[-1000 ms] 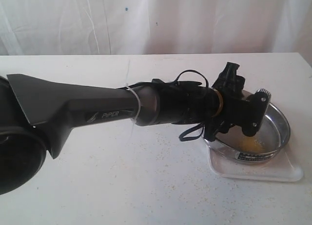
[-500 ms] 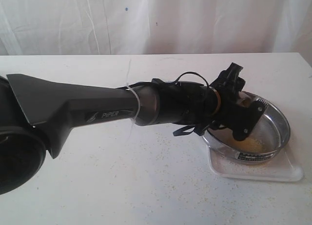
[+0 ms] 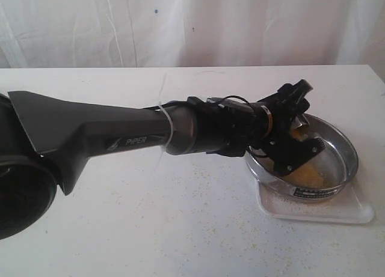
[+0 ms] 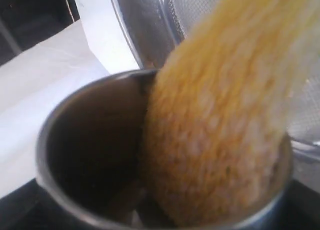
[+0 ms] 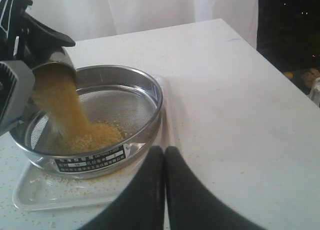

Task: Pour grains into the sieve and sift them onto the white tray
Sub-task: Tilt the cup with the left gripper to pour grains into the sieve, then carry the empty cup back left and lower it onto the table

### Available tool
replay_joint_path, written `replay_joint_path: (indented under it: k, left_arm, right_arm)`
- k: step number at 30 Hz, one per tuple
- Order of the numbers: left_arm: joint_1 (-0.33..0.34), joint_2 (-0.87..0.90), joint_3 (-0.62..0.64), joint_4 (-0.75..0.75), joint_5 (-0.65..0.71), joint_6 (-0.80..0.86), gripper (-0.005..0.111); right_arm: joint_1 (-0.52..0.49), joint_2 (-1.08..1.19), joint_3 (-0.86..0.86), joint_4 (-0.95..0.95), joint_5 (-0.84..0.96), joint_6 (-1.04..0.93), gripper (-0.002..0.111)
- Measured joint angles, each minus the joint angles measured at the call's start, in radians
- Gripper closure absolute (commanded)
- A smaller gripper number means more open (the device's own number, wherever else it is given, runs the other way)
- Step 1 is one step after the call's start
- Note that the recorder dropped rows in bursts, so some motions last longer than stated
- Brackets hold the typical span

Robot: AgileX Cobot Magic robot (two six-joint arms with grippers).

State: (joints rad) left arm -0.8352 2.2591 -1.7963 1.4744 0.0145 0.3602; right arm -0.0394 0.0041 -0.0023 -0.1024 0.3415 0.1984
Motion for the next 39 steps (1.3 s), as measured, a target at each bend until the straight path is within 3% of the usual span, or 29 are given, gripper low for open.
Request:
replay_joint_path:
  k: [5, 10, 14, 26, 30, 39]
  left_arm:
    - [0.000, 0.000, 0.000, 0.096, 0.015, 0.107, 0.107]
    - [0.000, 0.000, 0.000, 0.185, 0.119, 0.206, 0.107]
    - [0.000, 0.000, 0.000, 0.215, 0.175, 0.223, 0.107]
    - [0.000, 0.020, 0.000, 0.245, 0.149, 0.219, 0.107]
    - [-0.012, 0.010, 0.000, 0.247, 0.150, 0.079, 0.107]
    - [-0.037, -0.116, 0.000, 0.245, 0.183, -0.504, 0.107]
  right_arm:
    - [0.000, 0.000, 0.000, 0.000, 0.000, 0.000, 0.108]
    - [0.000, 0.000, 0.000, 0.000, 0.000, 0.000, 0.108]
    - [0.000, 0.000, 0.000, 0.000, 0.000, 0.000, 0.108]
    - [0.000, 0.000, 0.000, 0.000, 0.000, 0.000, 0.108]
    - [0.000, 0.000, 0.000, 0.000, 0.000, 0.000, 0.108]
    - [0.000, 0.000, 0.000, 0.000, 0.000, 0.000, 0.108]
